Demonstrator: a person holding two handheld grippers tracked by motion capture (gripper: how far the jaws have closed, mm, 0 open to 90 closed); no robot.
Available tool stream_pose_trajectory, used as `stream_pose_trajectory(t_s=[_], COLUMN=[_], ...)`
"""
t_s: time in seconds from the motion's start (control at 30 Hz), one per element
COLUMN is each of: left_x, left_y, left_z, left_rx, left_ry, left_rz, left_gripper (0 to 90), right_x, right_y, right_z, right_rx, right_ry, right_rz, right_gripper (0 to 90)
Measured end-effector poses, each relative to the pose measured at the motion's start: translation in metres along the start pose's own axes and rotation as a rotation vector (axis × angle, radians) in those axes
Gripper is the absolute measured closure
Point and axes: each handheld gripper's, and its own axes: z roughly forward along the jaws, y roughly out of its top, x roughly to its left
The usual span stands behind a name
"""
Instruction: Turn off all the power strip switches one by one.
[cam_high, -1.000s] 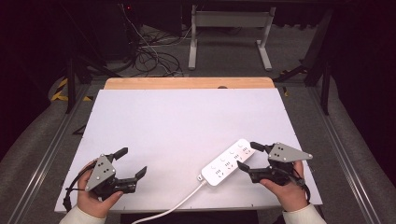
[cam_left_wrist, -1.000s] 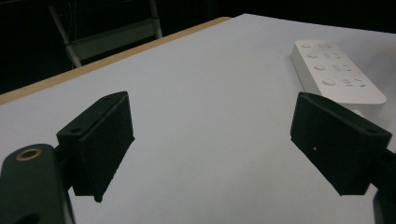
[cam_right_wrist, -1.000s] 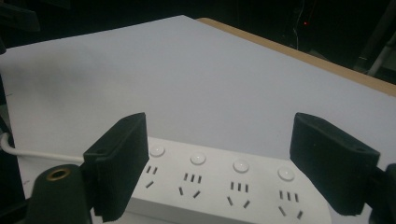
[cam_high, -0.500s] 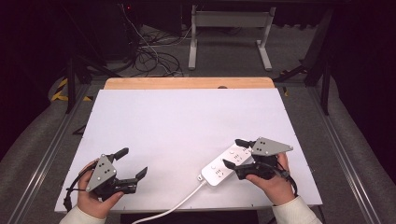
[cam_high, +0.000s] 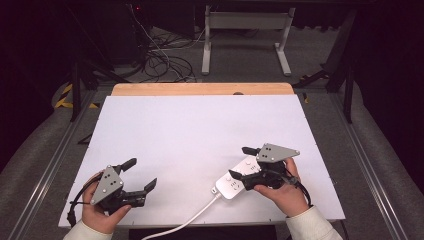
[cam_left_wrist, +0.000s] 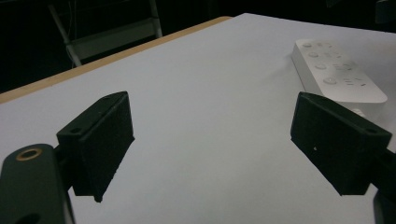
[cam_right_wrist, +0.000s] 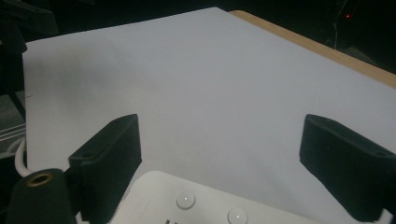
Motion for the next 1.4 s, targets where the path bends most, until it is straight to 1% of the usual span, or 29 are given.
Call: stream_pose_trajectory(t_s=[0.03, 0.07, 0.1, 0.13, 0.2, 0.23, 0.27, 0.33, 0.37, 0.4, 0.43, 0.47, 0.53, 0.67, 0.73, 0.77, 0.83, 0.9, 1.23, 1.3, 1.4], left_x=[0.0, 0.0, 0.0, 0.0, 0.0, 0.0, 0.0, 0.0, 0.0, 0.0, 0.0, 0.0, 0.0, 0.0, 0.001, 0.0, 0.0, 0.0, 0.0, 0.0, 0.0], left_y=[0.0, 0.0, 0.0, 0.0, 0.0, 0.0, 0.0, 0.0, 0.0, 0.0, 0.0, 0.0, 0.0, 0.0, 0.0, 0.0, 0.0, 0.0, 0.0, 0.0, 0.0], left_z=[0.0, 0.0, 0.0, 0.0, 0.0, 0.0, 0.0, 0.0, -0.001, 0.0, 0.0, -0.001, -0.001, -0.001, -0.001, -0.001, -0.001, -0.001, -0.001, -0.001, -0.001], left_rx=[-0.001, -0.001, -0.001, -0.001, -0.003, -0.004, -0.004, -0.006, -0.006, -0.006, -0.006, -0.007, -0.007, -0.007, -0.009, -0.01, -0.01, -0.009, -0.009, -0.008, -0.006], left_ry=[0.0, 0.0, 0.001, 0.002, 0.003, 0.002, 0.003, 0.003, 0.004, 0.004, 0.004, 0.004, 0.005, 0.005, 0.008, 0.007, 0.007, 0.007, 0.008, 0.008, 0.008], left_rz=[0.0, -0.001, -0.001, -0.001, 0.006, -0.003, -0.002, 0.001, 0.001, -0.002, -0.003, -0.003, 0.002, 0.003, 0.005, -0.002, -0.002, -0.002, -0.002, 0.005, 0.003], left_gripper=[13.7, 13.7, 13.7, 13.7, 13.7, 13.7, 13.7, 13.7, 13.7, 13.7, 13.7, 13.7, 13.7, 13.7, 13.7, 13.7, 13.7, 13.7, 13.7, 13.7, 13.7], right_x=[0.0, 0.0, 0.001, 0.001, 0.002, 0.003, 0.003, 0.004, 0.004, 0.003, 0.003, 0.003, 0.002, 0.004, 0.004, 0.004, 0.004, 0.004, 0.004, 0.005, 0.006], right_y=[0.001, 0.001, 0.001, 0.002, 0.003, 0.003, 0.003, 0.003, 0.003, 0.003, 0.003, 0.003, 0.002, -0.001, -0.004, -0.005, -0.006, -0.01, -0.017, -0.017, -0.018], right_z=[-0.001, -0.001, -0.001, -0.002, -0.002, -0.002, -0.001, 0.0, 0.0, 0.001, 0.003, 0.003, 0.007, 0.017, 0.022, 0.024, 0.026, 0.03, 0.037, 0.038, 0.039], right_rx=[0.007, 0.007, 0.015, 0.041, 0.062, 0.073, 0.082, 0.095, 0.095, 0.135, 0.153, 0.153, 0.198, 0.236, 0.248, 0.254, 0.259, 0.276, 0.291, 0.294, 0.297], right_ry=[0.009, 0.009, 0.013, 0.024, 0.04, 0.049, 0.045, 0.038, 0.038, 0.064, 0.07, 0.07, 0.051, 0.049, 0.057, 0.058, 0.06, 0.065, 0.075, 0.077, 0.08], right_rz=[-0.003, -0.003, -0.003, -0.002, 0.006, 0.004, -0.005, -0.022, -0.022, 0.018, 0.024, 0.024, 0.015, -0.001, 0.0, 0.0, 0.002, 0.005, 0.013, 0.012, 0.005], right_gripper=[31.9, 31.9, 37.6, 50.9, 62.1, 66.7, 71.0, 74.3, 74.3, 80.9, 83.2, 83.2, 90.0, 90.0, 90.0, 90.0, 90.0, 90.0, 90.0, 90.0, 90.0])
